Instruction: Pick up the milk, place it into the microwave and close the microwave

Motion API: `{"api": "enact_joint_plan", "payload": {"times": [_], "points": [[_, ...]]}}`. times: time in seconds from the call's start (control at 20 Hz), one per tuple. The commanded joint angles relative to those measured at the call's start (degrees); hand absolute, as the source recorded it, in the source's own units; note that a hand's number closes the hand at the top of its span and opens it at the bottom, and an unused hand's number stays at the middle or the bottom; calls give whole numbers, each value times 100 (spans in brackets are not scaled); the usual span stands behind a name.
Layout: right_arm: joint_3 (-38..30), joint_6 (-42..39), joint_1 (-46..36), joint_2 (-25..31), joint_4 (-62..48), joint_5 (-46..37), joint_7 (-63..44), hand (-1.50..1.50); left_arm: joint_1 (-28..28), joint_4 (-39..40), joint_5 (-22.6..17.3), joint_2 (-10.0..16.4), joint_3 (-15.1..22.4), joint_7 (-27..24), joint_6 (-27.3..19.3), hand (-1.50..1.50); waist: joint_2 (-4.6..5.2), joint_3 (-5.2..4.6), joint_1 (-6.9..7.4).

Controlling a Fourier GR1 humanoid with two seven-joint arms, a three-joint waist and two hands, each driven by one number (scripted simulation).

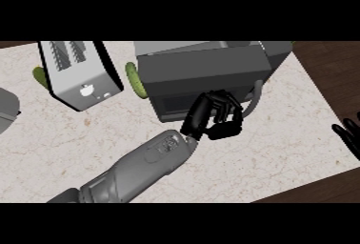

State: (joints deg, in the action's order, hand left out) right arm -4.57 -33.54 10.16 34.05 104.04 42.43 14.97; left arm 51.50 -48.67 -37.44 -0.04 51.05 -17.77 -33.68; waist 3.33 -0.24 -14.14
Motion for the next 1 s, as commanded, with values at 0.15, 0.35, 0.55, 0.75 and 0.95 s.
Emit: {"api": "enact_joint_plan", "payload": {"times": [0.15, 0.35, 0.55, 0.75, 0.95], "points": [[-75, -59, 1, 81, 49, 200, -57, -150, 420, 520, -523, 4, -450, -330, 92, 150, 62, 10, -137], [-129, 51, -155, 157, 119, 313, -170, -150, 441, 655, -794, 4, -437, -406, 258, 150, 85, 4, -96], [-191, -1, -174, 187, 100, 507, -169, -150, 460, 781, -1080, 4, -611, -412, 178, 150, 130, 12, -163], [-111, -107, -173, 228, 175, 527, -211, -150, 430, 889, -1129, 4, -532, -628, 6, 150, 130, 20, -154], [-94, -203, -223, 271, 246, 656, -224, -150, 468, 835, -1253, 4, -621, -908, -87, 150, 143, 11, -127]]}}
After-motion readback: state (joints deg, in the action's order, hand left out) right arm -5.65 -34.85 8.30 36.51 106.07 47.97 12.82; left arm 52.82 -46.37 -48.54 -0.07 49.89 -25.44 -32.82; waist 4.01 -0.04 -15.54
